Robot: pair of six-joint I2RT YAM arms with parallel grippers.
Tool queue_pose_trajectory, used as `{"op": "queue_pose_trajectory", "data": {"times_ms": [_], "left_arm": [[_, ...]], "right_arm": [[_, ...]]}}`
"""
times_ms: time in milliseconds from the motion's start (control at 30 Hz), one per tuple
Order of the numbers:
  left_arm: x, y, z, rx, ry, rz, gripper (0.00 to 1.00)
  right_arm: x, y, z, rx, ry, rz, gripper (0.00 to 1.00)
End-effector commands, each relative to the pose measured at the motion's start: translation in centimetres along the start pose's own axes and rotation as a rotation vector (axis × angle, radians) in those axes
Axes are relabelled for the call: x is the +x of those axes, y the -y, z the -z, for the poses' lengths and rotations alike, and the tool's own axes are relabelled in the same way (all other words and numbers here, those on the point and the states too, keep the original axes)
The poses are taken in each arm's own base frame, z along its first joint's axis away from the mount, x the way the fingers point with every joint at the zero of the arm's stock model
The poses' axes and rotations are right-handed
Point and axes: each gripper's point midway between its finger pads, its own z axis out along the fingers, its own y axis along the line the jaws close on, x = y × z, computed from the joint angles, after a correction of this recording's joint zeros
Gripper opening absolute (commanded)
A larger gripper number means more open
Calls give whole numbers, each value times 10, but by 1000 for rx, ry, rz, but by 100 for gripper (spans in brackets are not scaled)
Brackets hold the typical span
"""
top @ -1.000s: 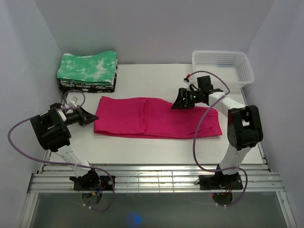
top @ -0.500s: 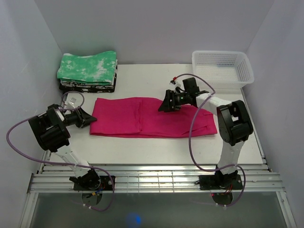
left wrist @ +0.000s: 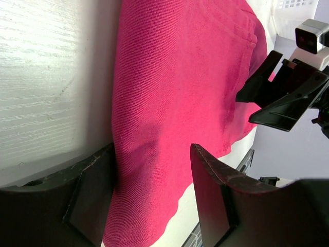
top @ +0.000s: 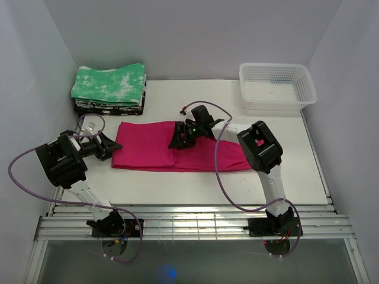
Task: Fold and stack the trousers
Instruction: Fold the trousers
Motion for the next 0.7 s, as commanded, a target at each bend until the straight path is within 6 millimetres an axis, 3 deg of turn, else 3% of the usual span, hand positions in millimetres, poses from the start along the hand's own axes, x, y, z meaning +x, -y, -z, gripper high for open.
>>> {"op": "queue_pose_trajectory", "data": {"times_ms": [0,200,367,433,533,667], "left_arm": [[4,-12,-4,-29,-2,-7,69],[5,-12,-5,-21,-1,1,70],[6,-14,-6,-19,0,9,70],[7,-14,-6,-14,0,14,70],[7,-13,-6,-11,1,12,70],[7,-13,-7,-10,5,17,70]], "right_arm": [[-10,2,-10,53,37,-6,72],[0,-2,-23,60,8,-5,68],[-3,-11,-21,30,9,5,50],[-7,-16,-12,36,26,7,54],[-9,-7,6,130,50,-22,57],[-12,-7,-1,100,43,-10,59]]}}
